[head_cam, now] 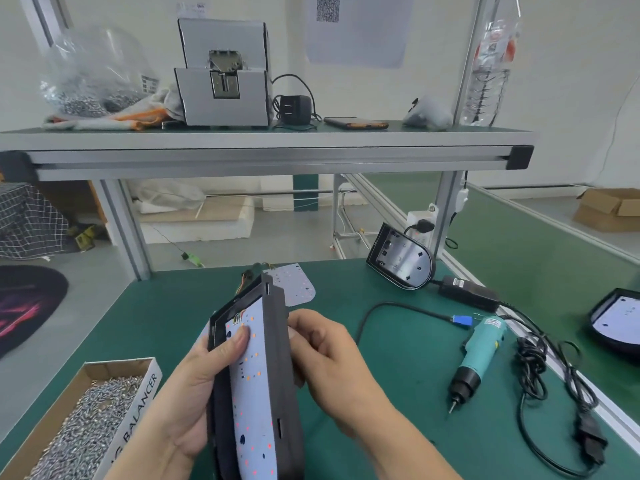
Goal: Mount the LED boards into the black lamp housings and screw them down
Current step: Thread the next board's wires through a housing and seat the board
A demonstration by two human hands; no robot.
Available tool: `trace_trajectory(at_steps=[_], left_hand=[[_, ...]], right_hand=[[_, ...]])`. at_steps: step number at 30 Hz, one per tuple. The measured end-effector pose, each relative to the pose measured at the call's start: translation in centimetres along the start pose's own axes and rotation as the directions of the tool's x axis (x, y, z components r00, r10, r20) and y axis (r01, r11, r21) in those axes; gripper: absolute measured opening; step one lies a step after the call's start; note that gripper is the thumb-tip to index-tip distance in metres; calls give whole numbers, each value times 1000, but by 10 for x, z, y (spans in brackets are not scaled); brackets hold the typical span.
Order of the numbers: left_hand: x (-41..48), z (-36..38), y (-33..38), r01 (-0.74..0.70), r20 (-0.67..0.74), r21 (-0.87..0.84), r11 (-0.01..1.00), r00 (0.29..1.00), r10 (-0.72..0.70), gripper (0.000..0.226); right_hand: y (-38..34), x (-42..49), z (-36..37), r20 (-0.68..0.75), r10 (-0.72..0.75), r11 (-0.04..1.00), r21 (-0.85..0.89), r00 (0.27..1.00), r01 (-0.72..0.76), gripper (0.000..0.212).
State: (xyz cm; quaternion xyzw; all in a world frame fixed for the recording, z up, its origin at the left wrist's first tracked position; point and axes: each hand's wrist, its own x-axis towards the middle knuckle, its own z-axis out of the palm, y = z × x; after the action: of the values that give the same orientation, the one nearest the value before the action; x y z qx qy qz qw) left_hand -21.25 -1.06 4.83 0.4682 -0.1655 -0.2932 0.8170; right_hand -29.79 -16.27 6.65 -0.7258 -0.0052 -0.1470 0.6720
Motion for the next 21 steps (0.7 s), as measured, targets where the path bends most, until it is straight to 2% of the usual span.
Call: trace_trajectory(at_steps=[2,4,7,9,11,12,14,15,16,17,18,19,20,21], left_hand=[[-2,-1,-1,37,24,43,998,999,-38,69],[-6,-2,-2,62,59,53,997,996,-65,71],[-8,-3,-5,64,119,20,998,991,-66,60],[-8,1,-5,77,138,10,997,987,-78,52],[-10,8,-4,122,264,-89,989,960,-94,35],[-8,7,-5,178,272,-87,980,951,-148,40],[-13,0,-8,211,101,-14,977,973,-209,61],[-22,7,-4,157,108,-73,985,983,-149,65],[-25,19,4,96,-22,-38,995,995,-97,67],[-26,27,9,129,-53,-113,985,989,-135,68],[-19,35,12,130,-48,-67,989,990,-133,70],[-8,36,2,265,97,-161,951,963,-252,69],[-3,33,-4,289,93,-267,919,957,-274,65],[-7,40,0,254,121,-356,900,967,-225,63]], right_hand=[[1,0,0,-7,-4,1000,7,1000,4,22],[-1,-1,-1,23,-7,999,40,1000,6,25],[-6,-1,-5,117,9,991,130,993,-25,22],[-6,0,-7,106,44,988,145,993,-60,19],[-4,1,-8,68,59,993,102,996,-65,21],[-3,0,-9,58,52,995,77,997,-56,21],[-1,-2,-11,52,26,999,34,998,-28,19],[1,-2,-11,50,19,1000,6,999,-19,18],[3,-2,-12,44,10,999,-43,999,-8,17],[5,-2,-11,31,-6,993,-115,1000,9,16],[7,-1,-11,19,-28,982,-185,999,31,16],[9,0,-9,10,-51,974,-219,999,52,20],[10,0,-8,2,-72,975,-208,997,71,23],[10,1,-8,-9,-91,978,-189,996,88,24]])
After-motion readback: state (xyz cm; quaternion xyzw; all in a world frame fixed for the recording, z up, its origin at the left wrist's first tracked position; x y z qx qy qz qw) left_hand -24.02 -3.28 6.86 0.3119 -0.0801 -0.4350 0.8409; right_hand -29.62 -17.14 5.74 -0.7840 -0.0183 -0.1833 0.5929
